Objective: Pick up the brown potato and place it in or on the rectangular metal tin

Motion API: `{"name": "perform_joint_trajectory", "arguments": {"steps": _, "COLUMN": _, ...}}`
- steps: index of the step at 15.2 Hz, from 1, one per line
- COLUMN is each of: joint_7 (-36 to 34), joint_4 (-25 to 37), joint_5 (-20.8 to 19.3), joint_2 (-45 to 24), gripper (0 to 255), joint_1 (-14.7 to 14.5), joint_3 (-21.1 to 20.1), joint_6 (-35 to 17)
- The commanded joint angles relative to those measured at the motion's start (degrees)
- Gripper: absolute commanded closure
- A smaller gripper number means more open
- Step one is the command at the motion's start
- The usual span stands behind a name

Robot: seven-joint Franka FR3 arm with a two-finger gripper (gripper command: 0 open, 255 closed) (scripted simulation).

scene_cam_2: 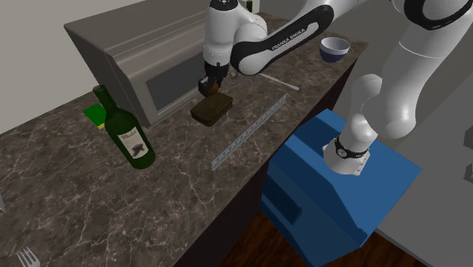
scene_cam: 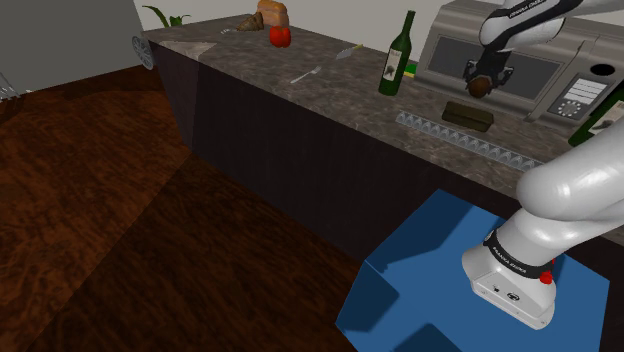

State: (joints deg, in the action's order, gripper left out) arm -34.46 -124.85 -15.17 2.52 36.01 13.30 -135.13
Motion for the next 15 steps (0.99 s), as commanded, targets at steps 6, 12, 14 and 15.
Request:
{"name": "perform_joint_trajectory", "arguments": {"steps": 6, "joint_7": 0.18, "joint_4": -2.39, "joint_5": -0.25, "joint_2": -2.36, "gripper": 255, "joint_1": 0.91, "joint_3": 0.83, "joint_6": -4.88}}
{"name": "perform_joint_trajectory", "arguments": {"steps": 12, "joint_7": -0.69, "joint_4": -4.24, "joint_5": -0.65, "joint_2": -5.00, "gripper": 255, "joint_1": 1.16, "joint_3": 0.95, "joint_6": -9.31}}
{"name": "perform_joint_trajectory", "arguments": {"steps": 14, "joint_7": -0.69, "joint_4": -4.24, "joint_5": -0.65, "joint_2": -5.00, "gripper": 255, "joint_1": 1.17, "joint_3": 0.94, "joint_6": -9.31}}
{"name": "perform_joint_trajectory", "arguments": {"steps": 15, "joint_7": -0.69, "joint_4": -4.24, "joint_5": -0.65, "joint_2": -5.00, "gripper": 255, "joint_1": 1.17, "joint_3": 0.93, "joint_6": -9.31}}
